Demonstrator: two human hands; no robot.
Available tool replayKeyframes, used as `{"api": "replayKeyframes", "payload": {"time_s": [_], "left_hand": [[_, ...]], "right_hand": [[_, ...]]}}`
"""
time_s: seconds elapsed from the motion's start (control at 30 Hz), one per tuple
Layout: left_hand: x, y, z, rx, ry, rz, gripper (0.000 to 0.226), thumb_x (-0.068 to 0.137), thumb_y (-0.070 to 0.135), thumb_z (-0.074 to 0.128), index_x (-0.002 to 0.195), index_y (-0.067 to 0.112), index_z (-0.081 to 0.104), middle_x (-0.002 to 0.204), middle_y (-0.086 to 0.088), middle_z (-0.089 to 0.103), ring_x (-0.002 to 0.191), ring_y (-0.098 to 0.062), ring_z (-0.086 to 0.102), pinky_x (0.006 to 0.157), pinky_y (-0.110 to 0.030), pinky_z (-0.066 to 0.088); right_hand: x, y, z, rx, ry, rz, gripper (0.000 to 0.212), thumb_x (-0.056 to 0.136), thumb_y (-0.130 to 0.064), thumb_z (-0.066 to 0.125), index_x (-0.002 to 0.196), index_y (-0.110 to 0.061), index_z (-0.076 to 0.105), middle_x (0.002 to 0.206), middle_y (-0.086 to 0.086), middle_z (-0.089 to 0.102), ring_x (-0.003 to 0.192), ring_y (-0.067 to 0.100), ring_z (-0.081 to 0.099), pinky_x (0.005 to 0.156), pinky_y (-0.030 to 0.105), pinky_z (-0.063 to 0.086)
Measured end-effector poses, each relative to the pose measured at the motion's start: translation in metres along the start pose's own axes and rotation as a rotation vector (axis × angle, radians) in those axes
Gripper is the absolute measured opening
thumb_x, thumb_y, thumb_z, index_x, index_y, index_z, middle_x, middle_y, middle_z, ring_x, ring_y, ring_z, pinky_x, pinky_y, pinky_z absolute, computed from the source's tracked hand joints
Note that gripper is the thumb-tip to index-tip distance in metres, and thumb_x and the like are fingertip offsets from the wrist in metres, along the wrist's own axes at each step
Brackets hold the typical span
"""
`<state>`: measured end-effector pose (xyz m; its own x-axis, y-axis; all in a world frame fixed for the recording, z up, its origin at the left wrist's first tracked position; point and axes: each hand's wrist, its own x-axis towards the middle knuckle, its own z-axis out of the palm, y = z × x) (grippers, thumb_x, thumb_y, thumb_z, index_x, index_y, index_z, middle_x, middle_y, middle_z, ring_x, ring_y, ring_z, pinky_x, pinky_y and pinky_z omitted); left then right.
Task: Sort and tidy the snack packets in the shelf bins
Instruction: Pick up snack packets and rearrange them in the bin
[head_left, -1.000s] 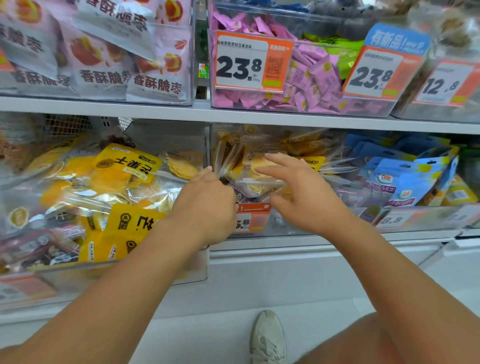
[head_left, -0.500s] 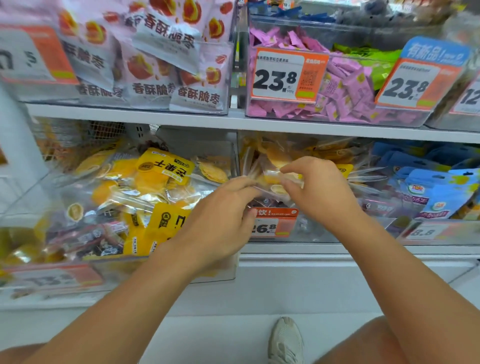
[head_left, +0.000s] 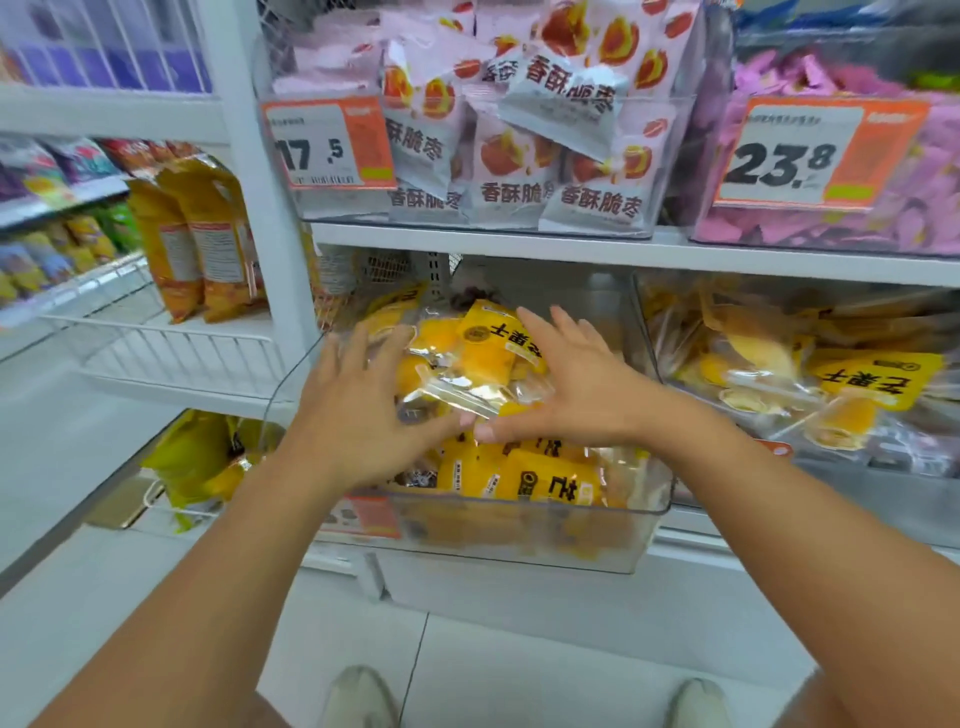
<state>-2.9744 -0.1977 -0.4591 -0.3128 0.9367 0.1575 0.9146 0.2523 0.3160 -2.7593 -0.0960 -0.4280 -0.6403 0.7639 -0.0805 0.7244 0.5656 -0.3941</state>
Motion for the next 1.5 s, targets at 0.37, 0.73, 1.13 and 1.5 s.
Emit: {"api": "replayKeyframes", "payload": {"time_s": [0.37, 0.73, 1.13, 1.5], "left_hand": [[0.007, 0.000, -0.004, -0.051, 0.097, 0.158, 0.079, 0.073, 0.041, 0.074, 0.146, 0.030, 0.045, 0.136, 0.000, 0.057, 0.120, -0.027, 0.056, 0.095, -0.043, 0.050], [-0.007, 0.021, -0.001, -0.040, 0.306, 0.087, 0.024, 0.095, 0.035, 0.062, 0.118, 0.034, 0.069, 0.101, -0.002, 0.074, 0.097, -0.031, 0.066, 0.077, -0.040, 0.054], [0.011, 0.019, 0.007, 0.087, 0.148, -0.090, 0.022, 0.101, 0.031, 0.050, 0.119, 0.027, 0.063, 0.114, -0.013, 0.060, 0.101, -0.040, 0.057, 0.071, -0.044, 0.046], [-0.016, 0.016, -0.018, -0.259, 0.557, 0.228, 0.020, 0.101, 0.030, 0.054, 0.116, 0.024, 0.067, 0.073, 0.014, 0.052, 0.068, -0.014, 0.049, 0.058, -0.031, 0.032]], "right_hand": [[0.019, -0.027, 0.017, -0.161, 0.009, -0.153, 0.147, 0.039, -0.072, 0.087, 0.154, -0.038, 0.001, 0.161, 0.002, 0.022, 0.144, 0.029, 0.031, 0.113, 0.048, 0.036], [0.019, -0.029, 0.017, -0.336, 0.456, -0.137, 0.032, 0.085, -0.022, 0.057, 0.116, -0.029, 0.059, 0.096, 0.008, 0.069, 0.090, 0.040, 0.063, 0.071, 0.039, 0.045], [-0.030, 0.002, -0.010, 0.631, 0.332, -0.302, 0.013, 0.096, -0.018, 0.063, 0.105, -0.019, 0.073, 0.090, 0.006, 0.075, 0.083, 0.018, 0.071, 0.078, 0.032, 0.057], [-0.035, 0.009, -0.008, 0.184, 0.080, -0.247, 0.030, 0.070, -0.043, 0.086, 0.090, -0.026, 0.074, 0.103, -0.002, 0.069, 0.094, 0.010, 0.062, 0.083, 0.037, 0.052]]}}
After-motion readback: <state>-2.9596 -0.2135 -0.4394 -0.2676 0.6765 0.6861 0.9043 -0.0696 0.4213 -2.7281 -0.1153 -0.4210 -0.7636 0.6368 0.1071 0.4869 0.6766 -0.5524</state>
